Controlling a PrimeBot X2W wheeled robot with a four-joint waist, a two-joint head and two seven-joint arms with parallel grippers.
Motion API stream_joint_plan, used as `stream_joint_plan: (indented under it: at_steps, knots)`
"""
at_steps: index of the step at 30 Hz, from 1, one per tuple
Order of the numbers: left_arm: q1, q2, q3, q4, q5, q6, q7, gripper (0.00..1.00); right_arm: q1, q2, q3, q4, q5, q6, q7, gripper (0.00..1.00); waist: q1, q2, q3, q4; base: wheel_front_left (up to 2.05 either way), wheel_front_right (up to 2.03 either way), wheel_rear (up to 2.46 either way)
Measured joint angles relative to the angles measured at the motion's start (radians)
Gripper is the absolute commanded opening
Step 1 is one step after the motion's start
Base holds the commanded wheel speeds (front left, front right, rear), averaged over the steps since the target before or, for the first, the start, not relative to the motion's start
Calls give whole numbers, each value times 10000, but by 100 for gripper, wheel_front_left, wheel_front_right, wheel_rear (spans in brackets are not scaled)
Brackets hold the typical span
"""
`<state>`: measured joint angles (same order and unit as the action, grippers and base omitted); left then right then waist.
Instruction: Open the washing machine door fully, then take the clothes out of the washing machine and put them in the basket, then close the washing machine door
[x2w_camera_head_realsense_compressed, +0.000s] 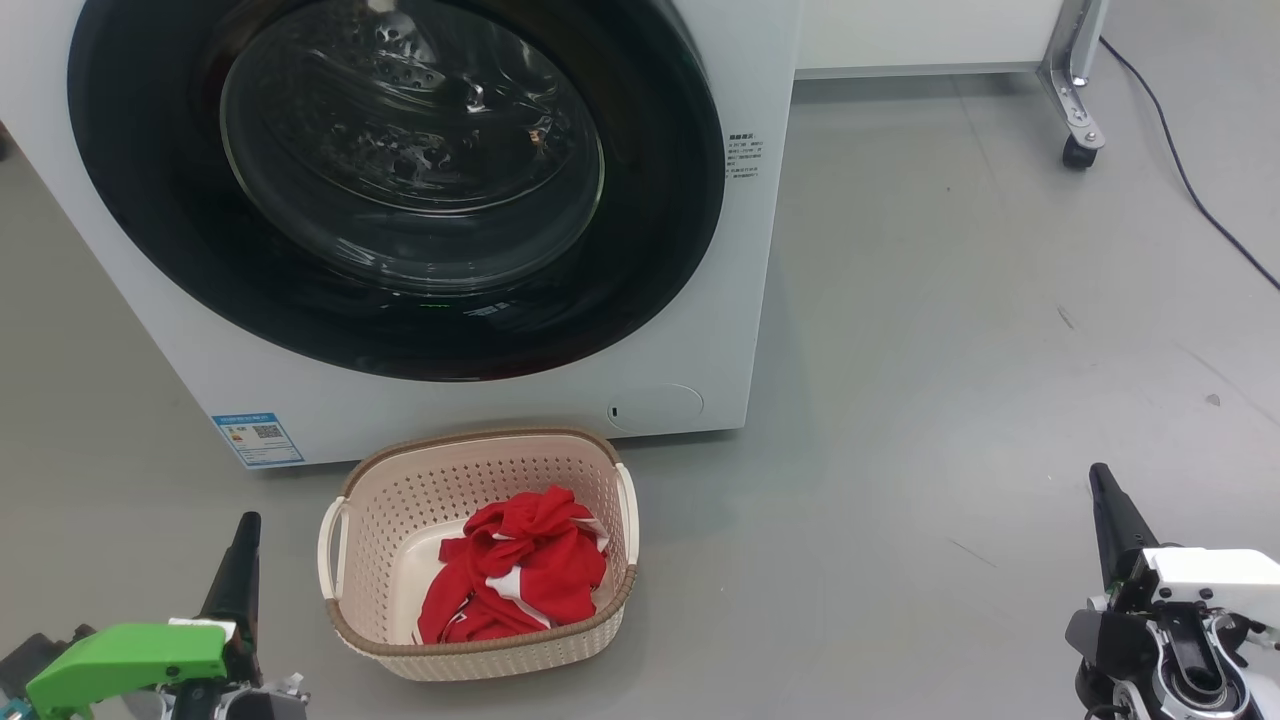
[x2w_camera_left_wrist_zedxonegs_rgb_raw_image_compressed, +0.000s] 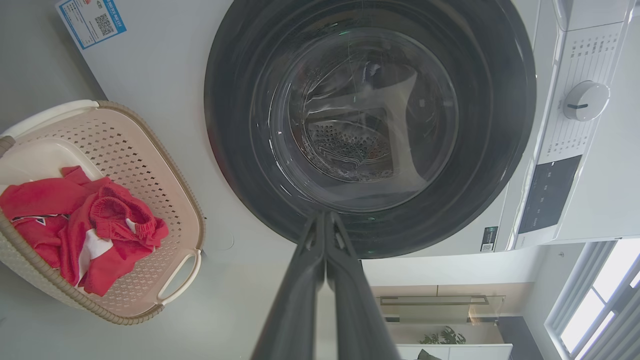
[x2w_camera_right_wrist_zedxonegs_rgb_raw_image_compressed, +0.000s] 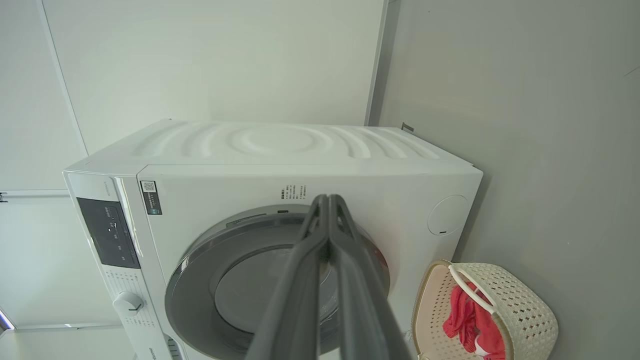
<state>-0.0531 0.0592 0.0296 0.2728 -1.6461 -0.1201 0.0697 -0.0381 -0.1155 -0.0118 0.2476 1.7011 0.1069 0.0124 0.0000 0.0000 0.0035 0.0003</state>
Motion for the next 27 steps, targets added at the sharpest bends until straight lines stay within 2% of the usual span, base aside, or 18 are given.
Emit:
stream_joint_plan:
  at_steps: [27]
  knots:
    - [-5,0,15,46,2,-2,4,0,-60,2,-31,163,0,65,12,0,0,0,-5,-1,0,0,0]
